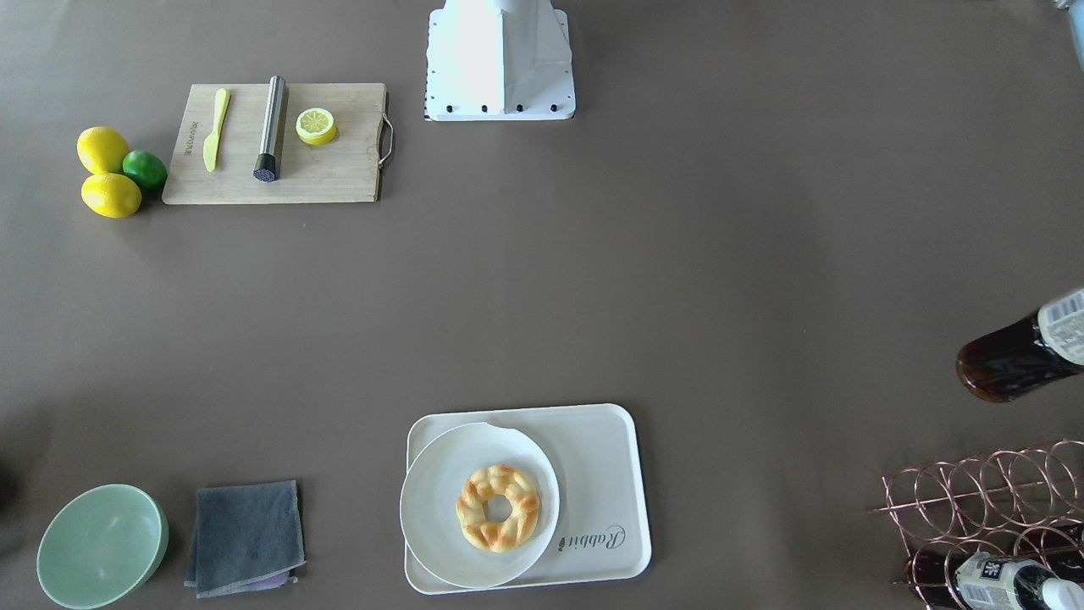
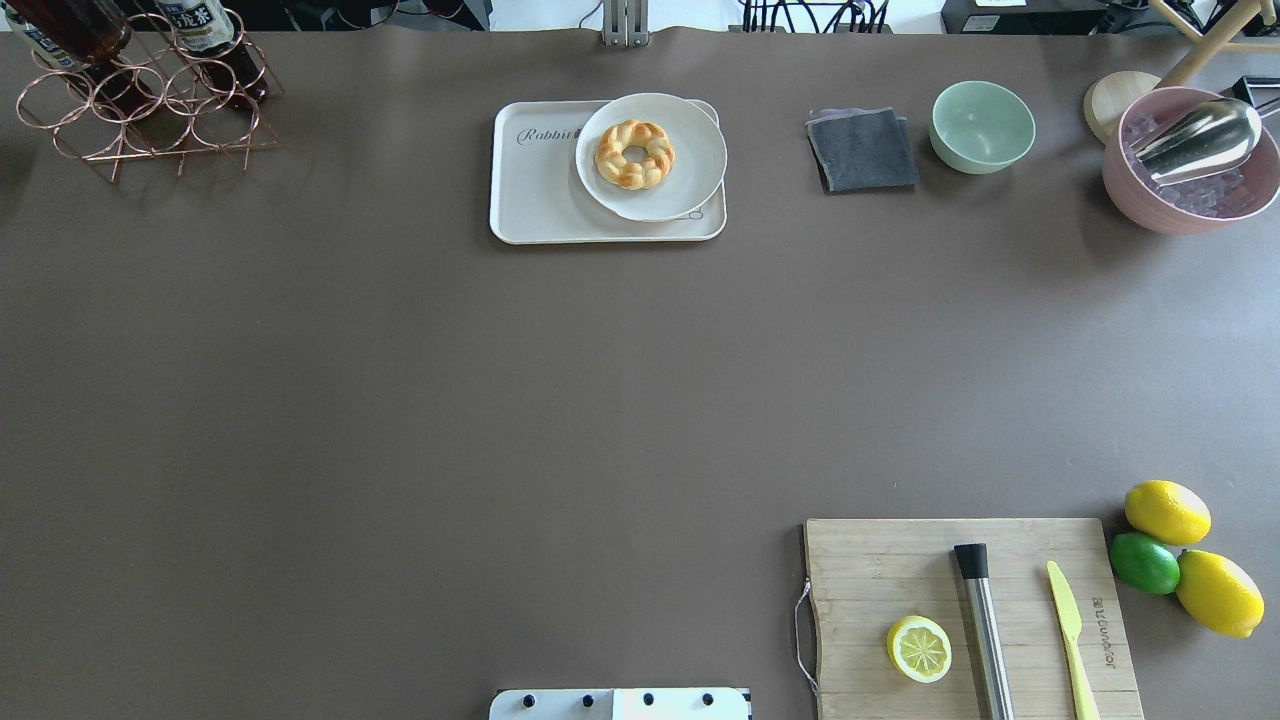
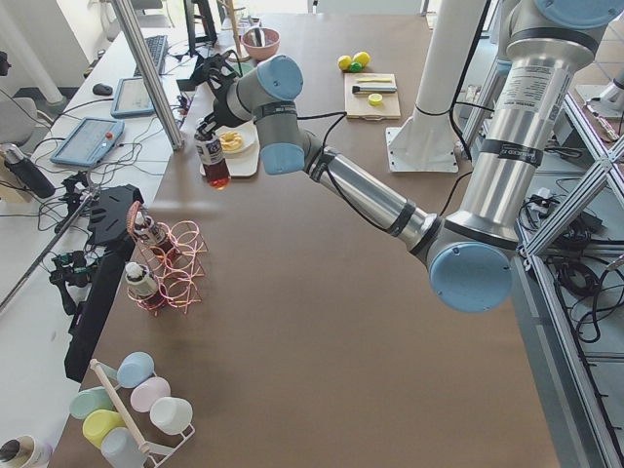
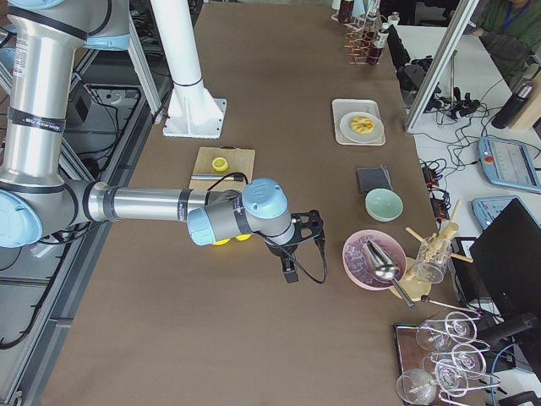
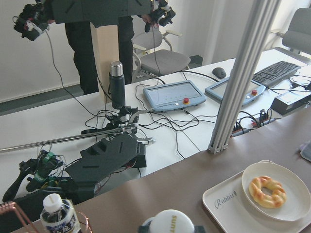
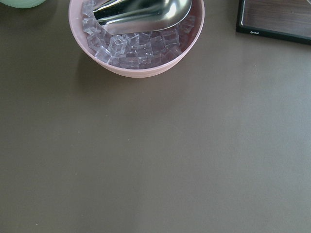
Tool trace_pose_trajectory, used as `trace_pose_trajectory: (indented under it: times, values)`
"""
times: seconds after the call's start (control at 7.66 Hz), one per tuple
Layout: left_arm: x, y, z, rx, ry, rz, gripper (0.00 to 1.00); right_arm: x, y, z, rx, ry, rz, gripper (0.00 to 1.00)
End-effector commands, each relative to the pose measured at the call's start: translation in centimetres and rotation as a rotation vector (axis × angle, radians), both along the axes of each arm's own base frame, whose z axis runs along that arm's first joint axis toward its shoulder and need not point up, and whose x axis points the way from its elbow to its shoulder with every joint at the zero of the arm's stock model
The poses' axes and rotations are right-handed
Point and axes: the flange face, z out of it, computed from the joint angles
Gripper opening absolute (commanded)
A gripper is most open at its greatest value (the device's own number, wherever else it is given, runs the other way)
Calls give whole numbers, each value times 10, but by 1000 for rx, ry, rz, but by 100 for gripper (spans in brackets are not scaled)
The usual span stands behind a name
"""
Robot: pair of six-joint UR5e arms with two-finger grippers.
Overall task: Place tea on tray
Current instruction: 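Grasp a white-capped tea bottle in the rack with the left gripper and lift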
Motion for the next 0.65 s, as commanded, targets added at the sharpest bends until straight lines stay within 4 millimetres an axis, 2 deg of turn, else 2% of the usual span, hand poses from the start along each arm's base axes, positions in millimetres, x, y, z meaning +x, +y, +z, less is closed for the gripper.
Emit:
trace_pose_trajectory:
  times: [0.0, 0.13, 0.26, 0.39, 0.52]
  values:
    - [99, 15, -69, 39, 3, 179, 0, 0, 1, -2, -1, -16, 0, 100]
    - [136, 24, -93, 34, 0, 229, 0, 0, 1, -2, -2, -21, 1, 100]
    - [189, 44, -106, 39, -13, 247, 0, 1, 1, -1, -3, -21, 2, 100]
    - [246, 71, -112, 54, -30, 243, 0, 1, 0, -3, 0, -21, 2, 100]
    - [295, 99, -119, 65, -29, 242, 0, 2, -2, -5, 5, -21, 5, 100]
